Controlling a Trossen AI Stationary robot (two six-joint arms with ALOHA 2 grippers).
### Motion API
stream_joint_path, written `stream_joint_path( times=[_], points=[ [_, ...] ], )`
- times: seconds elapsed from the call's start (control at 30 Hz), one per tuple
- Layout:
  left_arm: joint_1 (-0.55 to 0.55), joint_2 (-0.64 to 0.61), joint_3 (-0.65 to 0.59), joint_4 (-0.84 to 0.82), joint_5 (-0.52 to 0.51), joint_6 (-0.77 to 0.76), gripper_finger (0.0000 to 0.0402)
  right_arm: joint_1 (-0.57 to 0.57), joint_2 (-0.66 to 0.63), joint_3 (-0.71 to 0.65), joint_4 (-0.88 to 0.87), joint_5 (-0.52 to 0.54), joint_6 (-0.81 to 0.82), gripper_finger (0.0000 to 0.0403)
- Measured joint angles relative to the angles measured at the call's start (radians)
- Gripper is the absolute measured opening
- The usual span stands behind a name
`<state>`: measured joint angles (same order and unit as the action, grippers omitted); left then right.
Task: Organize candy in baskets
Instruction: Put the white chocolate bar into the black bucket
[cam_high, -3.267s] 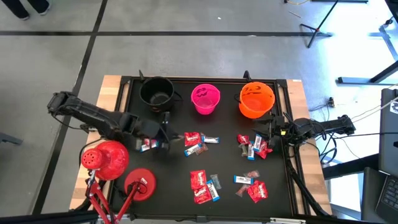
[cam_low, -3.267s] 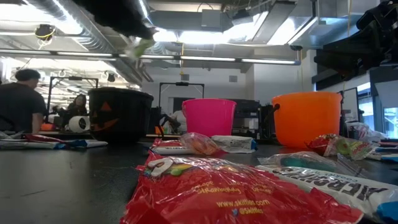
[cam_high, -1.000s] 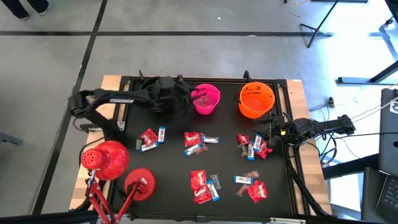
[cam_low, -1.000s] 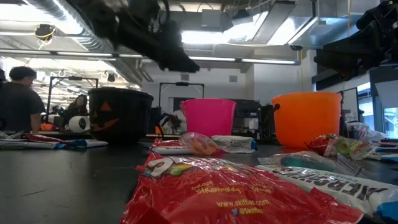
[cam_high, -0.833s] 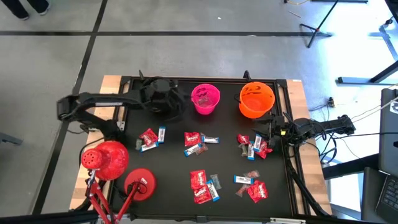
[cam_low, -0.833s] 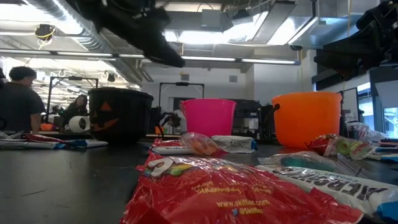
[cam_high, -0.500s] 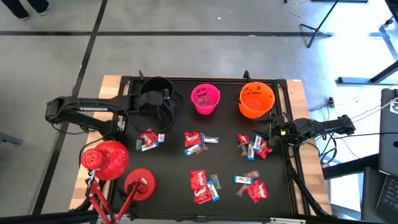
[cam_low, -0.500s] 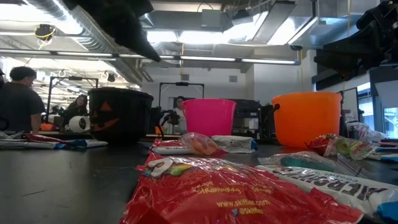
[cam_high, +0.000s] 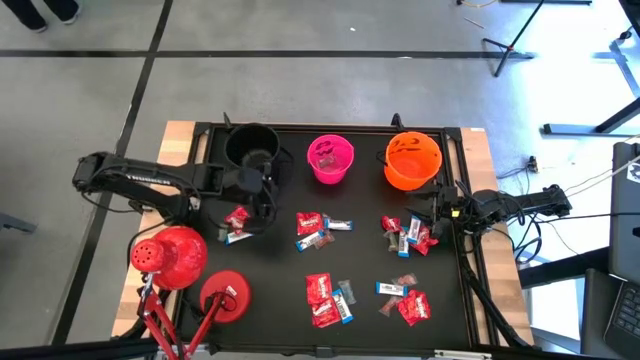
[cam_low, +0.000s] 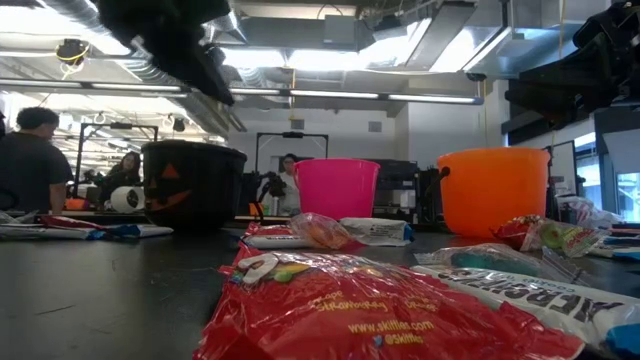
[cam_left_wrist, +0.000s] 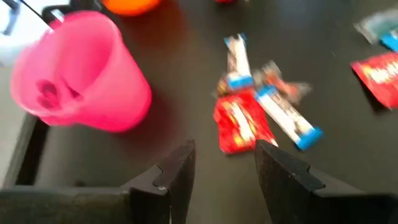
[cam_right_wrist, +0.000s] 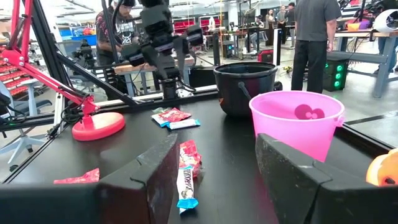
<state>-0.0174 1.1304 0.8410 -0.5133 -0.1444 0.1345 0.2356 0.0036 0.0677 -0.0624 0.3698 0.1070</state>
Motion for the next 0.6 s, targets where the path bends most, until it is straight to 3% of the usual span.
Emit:
stream_joint_path(
  times=[0.27,0.6],
  points=[
    [-0.107,0.000,-0.006,-0.152,-0.012,-0.125,0.0156,0.000,0.000,0.000,0.000,0.000,0.000,0.0214],
    [-0.170,-0.016,-0.172,-0.064,-0.048,-0.238,0.0156,0.000,0.000,0.000,0.000,0.000,0.000,0.0214]
  ],
)
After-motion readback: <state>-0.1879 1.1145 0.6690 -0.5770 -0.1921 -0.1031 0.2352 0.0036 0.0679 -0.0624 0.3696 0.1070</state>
